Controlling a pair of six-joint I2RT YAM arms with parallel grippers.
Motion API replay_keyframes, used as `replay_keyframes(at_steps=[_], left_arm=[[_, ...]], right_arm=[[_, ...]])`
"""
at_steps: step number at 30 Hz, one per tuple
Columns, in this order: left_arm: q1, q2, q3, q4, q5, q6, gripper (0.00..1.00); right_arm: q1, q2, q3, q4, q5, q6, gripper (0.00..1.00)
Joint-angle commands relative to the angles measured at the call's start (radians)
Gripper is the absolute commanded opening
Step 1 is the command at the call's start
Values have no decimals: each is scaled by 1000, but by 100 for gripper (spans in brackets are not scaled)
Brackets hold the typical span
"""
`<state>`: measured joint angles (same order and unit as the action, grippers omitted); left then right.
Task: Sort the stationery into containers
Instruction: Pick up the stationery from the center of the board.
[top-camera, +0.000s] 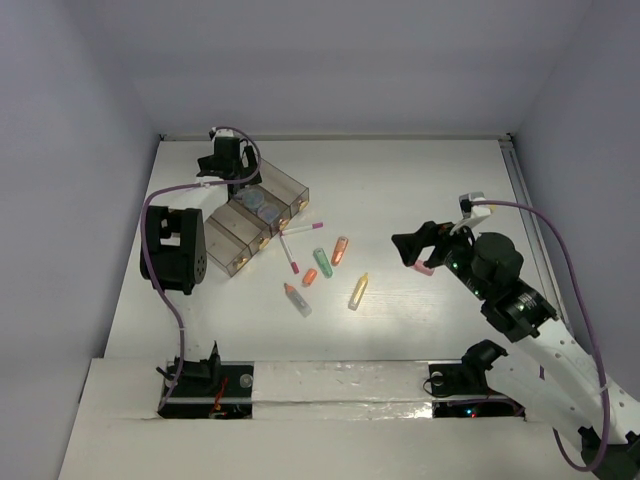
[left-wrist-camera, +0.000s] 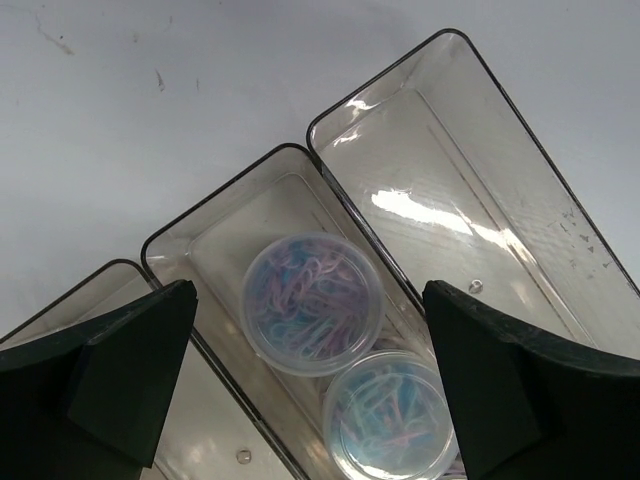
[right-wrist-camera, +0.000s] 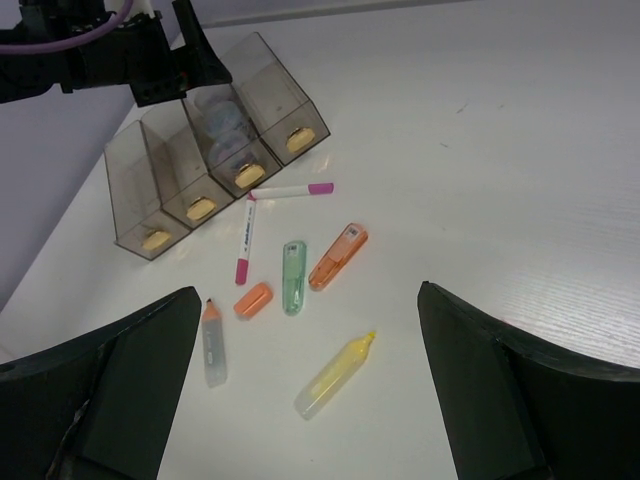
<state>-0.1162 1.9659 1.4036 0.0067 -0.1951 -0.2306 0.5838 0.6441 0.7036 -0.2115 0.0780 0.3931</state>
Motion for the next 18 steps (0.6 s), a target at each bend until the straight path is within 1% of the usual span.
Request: replay_keyframes(at_steps=[1,4,8,10,13,15,18], left_arm=[[4,-76,29,-2,-9,-4,99],[4,-127,28,-4,16,-10,99],[4,-241,37,-4,62,-26,99],[-7,-286,44,-31,77,-30,99],[-20,-393,29,-47,112,-36,99],[-43,-491,9,-50,131,-44,99],[-54,-645,-70,-40,178,-61,99]], right_arm=[[1,-1,-1,58,-9,3,95],[1,5,-1,61,-11,4,95],[1,15,-3,70,-12,9,95],[1,34,-1,77,-18,10,95],[1,74,-4,95,-29,19,95],[1,100,-3,107,-40,24,95],[1,161,2,118,-49,30,95]])
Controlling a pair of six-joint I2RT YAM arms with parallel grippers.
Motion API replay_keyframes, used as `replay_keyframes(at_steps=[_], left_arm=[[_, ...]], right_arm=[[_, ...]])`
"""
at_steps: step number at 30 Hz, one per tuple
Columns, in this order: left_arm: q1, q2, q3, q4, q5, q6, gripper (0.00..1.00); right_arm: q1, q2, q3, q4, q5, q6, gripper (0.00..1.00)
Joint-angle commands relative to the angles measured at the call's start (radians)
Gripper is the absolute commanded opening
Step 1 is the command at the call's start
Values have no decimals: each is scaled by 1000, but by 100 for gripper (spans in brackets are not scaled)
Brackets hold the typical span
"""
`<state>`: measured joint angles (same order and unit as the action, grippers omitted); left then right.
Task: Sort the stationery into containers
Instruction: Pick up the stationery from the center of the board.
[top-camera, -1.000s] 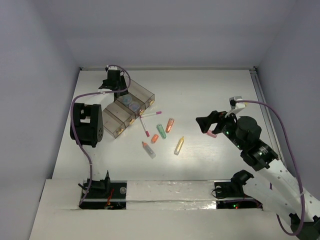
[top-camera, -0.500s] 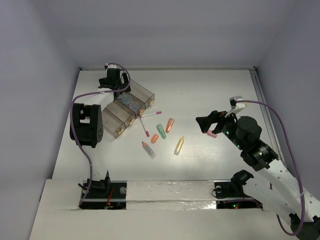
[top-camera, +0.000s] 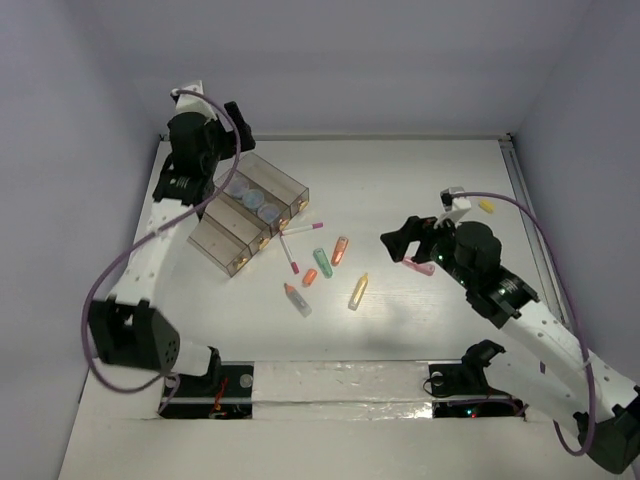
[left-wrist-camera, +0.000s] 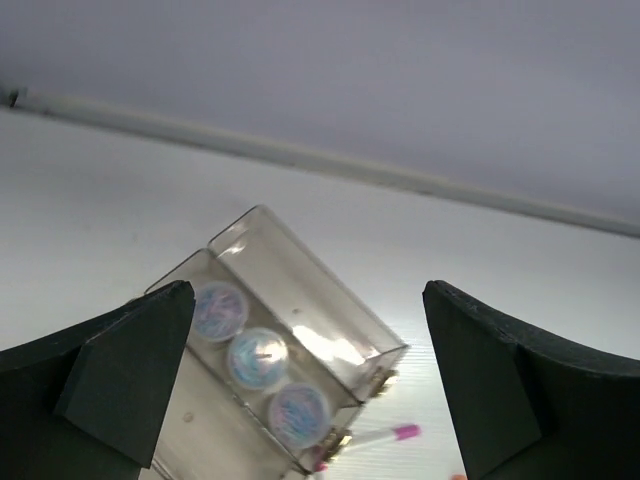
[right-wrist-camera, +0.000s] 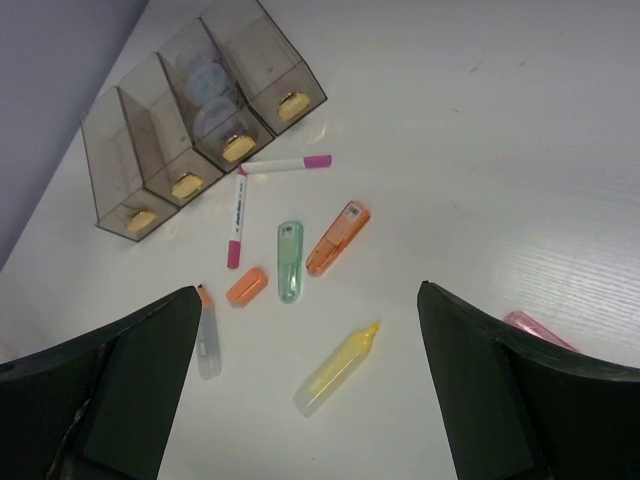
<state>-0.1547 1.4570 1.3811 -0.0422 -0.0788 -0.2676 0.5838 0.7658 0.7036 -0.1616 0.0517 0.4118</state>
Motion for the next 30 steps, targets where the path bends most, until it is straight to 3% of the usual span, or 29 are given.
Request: replay_keyframes(at_steps=[1,8,14,23,30], left_arm=[[-26,-179,-101,10,74,-28,99],[-72,-587,-388,-22,106,-33,99],[-72,-821,-589,-119,96,-18,99],[-72,-1001,-688,-134,126,-2,99],[-72,-1001,-702,-114,215,8,99]], right_arm=[[1,59,5,66,-26,12,95],[22,275,42,91,-38,25,94],[63,525,123,108,45,41,94],[105,877,325,83,171,74,90],[116,1039,492,19,238,87,85]])
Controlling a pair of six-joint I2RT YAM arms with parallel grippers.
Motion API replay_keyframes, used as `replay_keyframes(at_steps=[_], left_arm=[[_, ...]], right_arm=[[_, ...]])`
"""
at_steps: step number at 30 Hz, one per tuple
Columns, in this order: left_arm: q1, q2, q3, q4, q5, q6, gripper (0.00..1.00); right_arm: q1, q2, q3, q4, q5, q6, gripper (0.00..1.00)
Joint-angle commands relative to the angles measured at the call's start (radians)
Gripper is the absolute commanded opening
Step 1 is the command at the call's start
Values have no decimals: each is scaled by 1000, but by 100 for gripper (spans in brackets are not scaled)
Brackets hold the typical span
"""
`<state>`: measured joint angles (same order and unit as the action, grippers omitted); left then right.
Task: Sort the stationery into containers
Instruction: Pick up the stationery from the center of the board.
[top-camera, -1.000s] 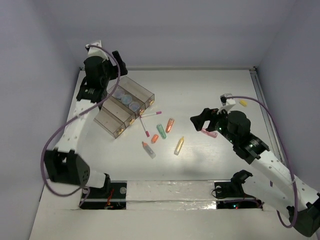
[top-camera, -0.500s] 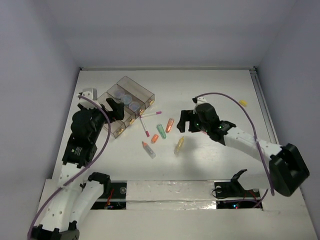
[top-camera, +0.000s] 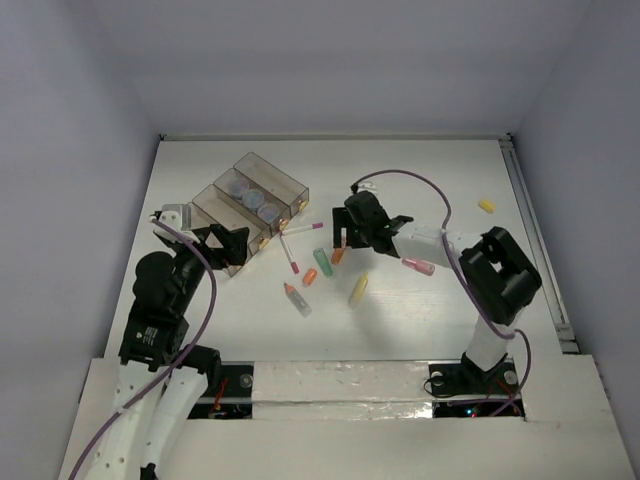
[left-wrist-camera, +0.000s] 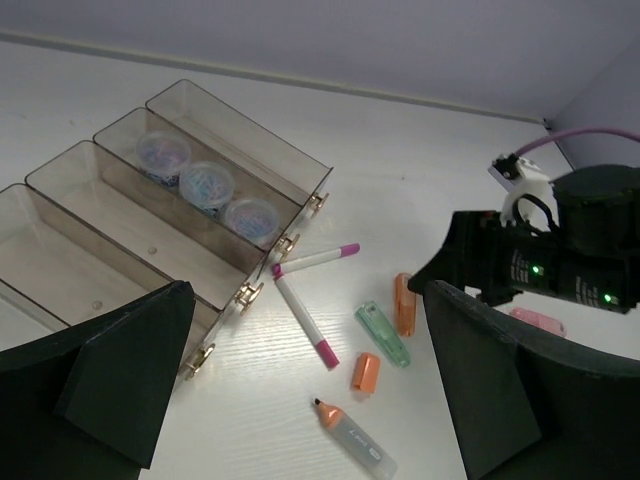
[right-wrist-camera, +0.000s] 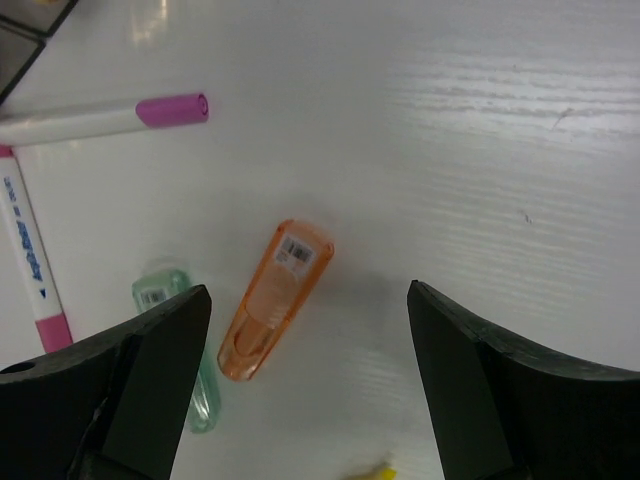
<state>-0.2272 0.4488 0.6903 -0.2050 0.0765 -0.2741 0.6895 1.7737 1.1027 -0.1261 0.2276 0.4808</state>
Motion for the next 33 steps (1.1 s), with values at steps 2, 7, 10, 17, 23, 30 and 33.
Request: replay_keyframes(at_steps=[2,7,10,17,23,30,33], left_arm=[[0,-2,-12,49,66,18,99],[-11,-25,-12,46,62,16,99],[-21,-33,-12,47,60,15,99],[-31,-42,-11,42,51,13,99],[-31,-44,-11,41,46,12,99],[-31,-39,-11,41,51,10,99],[-40,-36,-11,39,48,9,99]], right_arm=[[21,81,124,-26,75,15,85],[41,147,180,-73,110,19,81],[50,168,186,-89,128,25,73],[82,208,206,-132,159,54,56],[82,216,213,-129,177,44,32],[82,208,318,-120,217,-50,16],[82,184,365,-61,184,-117,16]])
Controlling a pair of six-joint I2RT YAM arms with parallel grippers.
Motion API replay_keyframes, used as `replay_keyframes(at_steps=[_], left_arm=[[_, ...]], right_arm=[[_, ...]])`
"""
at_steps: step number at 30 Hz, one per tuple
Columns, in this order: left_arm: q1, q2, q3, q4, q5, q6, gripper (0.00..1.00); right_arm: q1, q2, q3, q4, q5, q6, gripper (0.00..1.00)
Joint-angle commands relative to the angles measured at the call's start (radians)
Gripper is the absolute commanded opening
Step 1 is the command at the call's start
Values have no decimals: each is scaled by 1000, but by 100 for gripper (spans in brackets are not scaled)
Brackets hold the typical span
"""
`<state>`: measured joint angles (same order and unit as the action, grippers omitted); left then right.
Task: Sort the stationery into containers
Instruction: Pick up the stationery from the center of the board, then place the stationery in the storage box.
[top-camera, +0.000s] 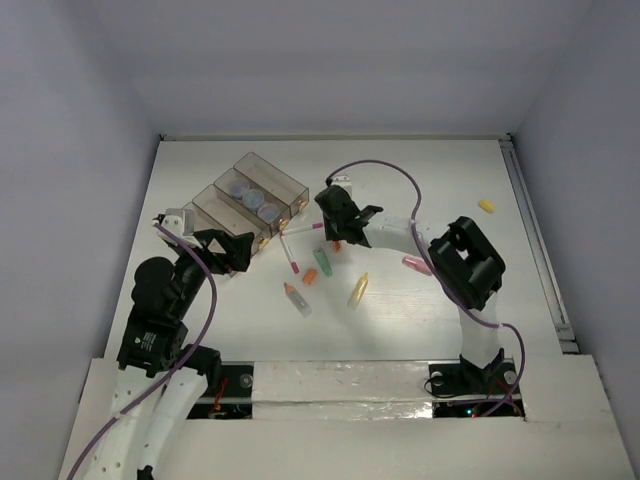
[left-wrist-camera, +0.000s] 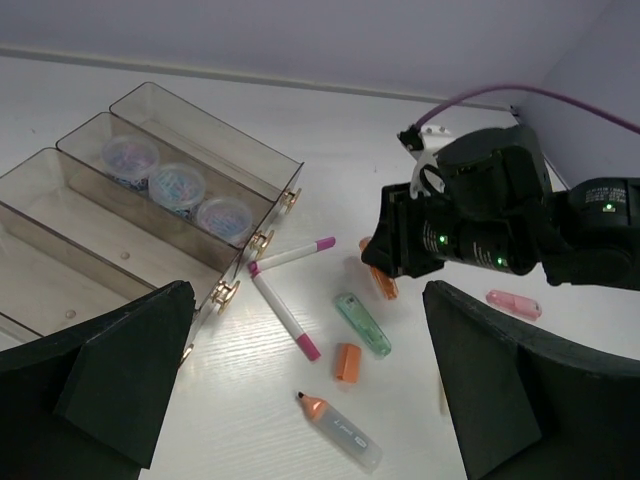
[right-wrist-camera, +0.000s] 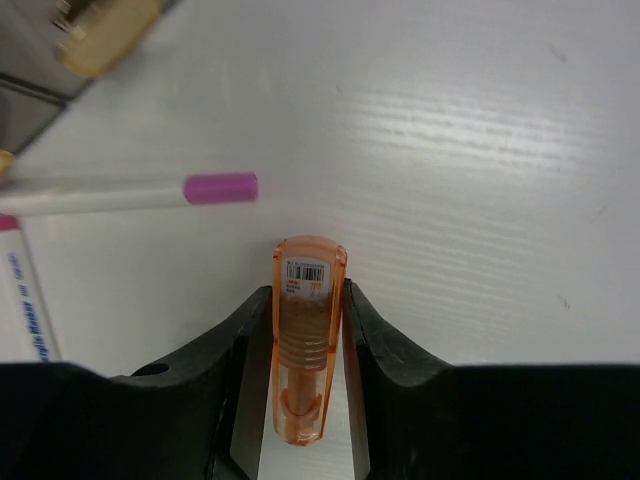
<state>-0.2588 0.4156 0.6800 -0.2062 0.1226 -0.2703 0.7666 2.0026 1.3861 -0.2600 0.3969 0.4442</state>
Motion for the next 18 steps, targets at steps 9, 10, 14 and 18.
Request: replay_keyframes(at_steps=[9,10,14,18], left_arm=[[-8,-1,0,37,-17,5,99],[-8,-1,-2,37,-20,3,99],[-8,-9,-3,36,-28,3,99],[1,-15,-3,36,-29,3,99]], right_arm=[[5,94,388,191,-222,-272,16],[5,138,453,199,-258,-294,16],[5,267,628,186,-365,-393,16],[-4,376,797,117,-421,-432,17]])
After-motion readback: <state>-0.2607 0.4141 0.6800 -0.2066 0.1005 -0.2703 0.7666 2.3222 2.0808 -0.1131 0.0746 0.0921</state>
